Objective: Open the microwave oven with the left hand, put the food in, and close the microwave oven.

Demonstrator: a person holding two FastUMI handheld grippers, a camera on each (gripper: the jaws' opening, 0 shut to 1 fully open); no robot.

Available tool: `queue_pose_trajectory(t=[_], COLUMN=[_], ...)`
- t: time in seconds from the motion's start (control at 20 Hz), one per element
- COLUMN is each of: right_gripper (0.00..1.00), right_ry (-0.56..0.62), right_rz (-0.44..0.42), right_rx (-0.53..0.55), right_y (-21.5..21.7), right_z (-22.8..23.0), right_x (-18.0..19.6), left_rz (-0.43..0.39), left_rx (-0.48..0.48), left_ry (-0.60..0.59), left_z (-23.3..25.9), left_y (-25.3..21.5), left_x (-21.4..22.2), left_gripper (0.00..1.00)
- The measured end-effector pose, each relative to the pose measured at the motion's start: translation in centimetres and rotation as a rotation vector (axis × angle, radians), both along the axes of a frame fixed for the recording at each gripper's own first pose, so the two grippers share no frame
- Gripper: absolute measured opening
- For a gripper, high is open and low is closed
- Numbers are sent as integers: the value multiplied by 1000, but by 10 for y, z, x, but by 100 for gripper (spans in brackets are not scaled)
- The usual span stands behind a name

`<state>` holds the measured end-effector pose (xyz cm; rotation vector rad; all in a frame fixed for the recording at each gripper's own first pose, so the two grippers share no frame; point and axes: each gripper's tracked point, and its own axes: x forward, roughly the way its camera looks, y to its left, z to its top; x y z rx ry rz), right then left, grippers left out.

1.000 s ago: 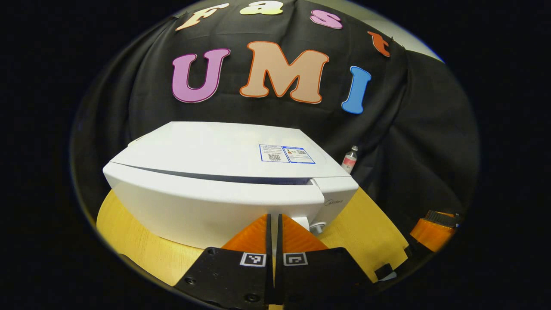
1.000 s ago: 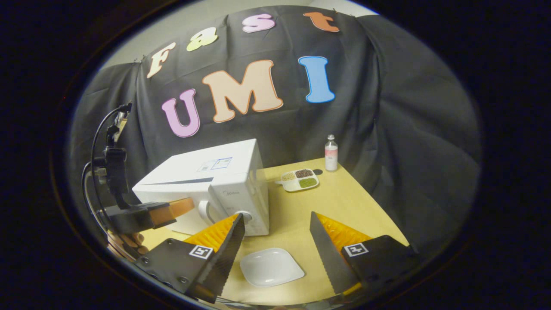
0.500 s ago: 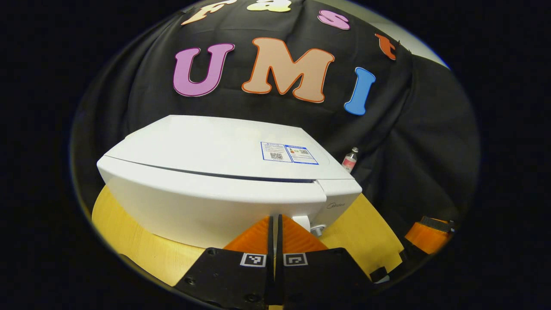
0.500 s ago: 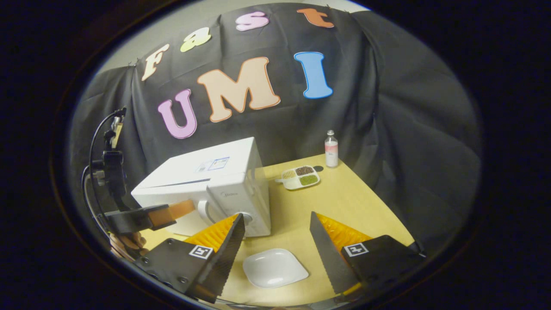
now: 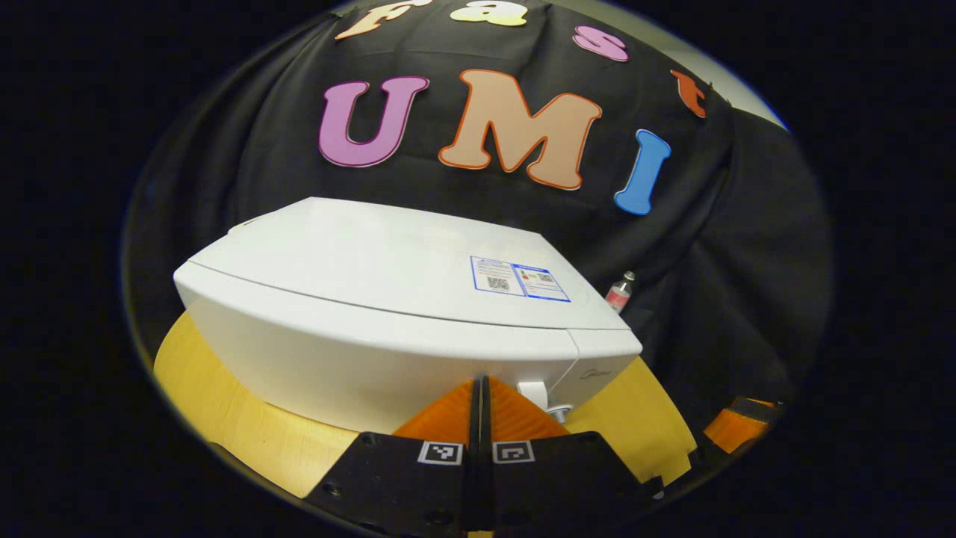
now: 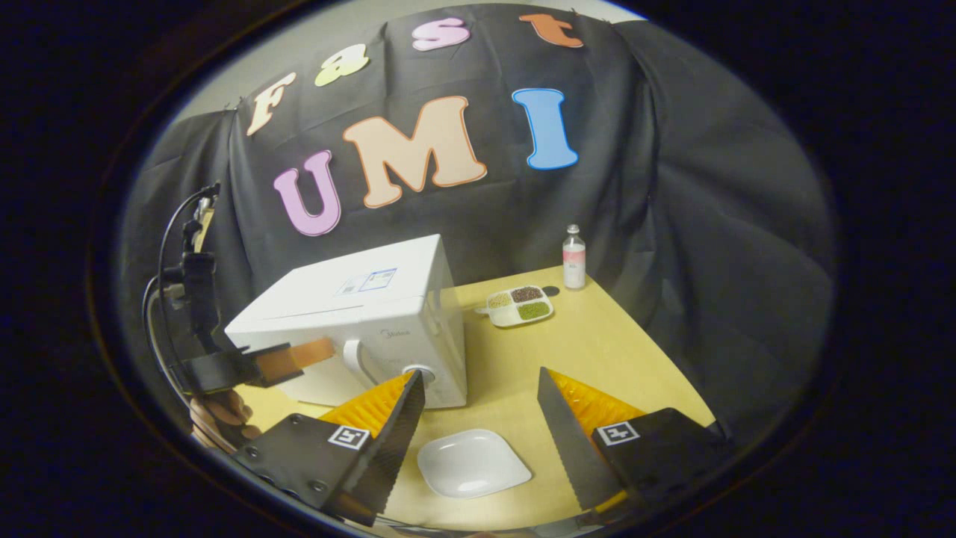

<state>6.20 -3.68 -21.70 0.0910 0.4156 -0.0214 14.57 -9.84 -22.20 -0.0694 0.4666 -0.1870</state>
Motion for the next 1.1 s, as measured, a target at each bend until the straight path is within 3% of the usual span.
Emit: queue_pose_trajectory(t=[0.4,0.8,0.9,0.95,1.0,1.1], right_gripper=[89,89,89,89,94,94], right_ry=[-23,-54,-58,-61,-65,-74], right_rz=[-6,15,27,31,34,39], right_rx=[9,-1,-2,-3,-3,-1], right_y=[-3,3,6,7,8,8], right_z=[10,29,33,33,36,40], right_x=[-5,-4,-4,-3,-3,-3], left_rz=[-2,-7,-9,-4,-2,-4], left_rx=[38,81,98,117,132,138], left_ry=[-67,-121,-128,-131,-134,-139], left_z=[18,48,52,52,54,56], left_y=[9,19,24,29,32,35], left_x=[-2,-35,-45,-49,-53,-63], left_gripper=[1,4,18,31,37,63])
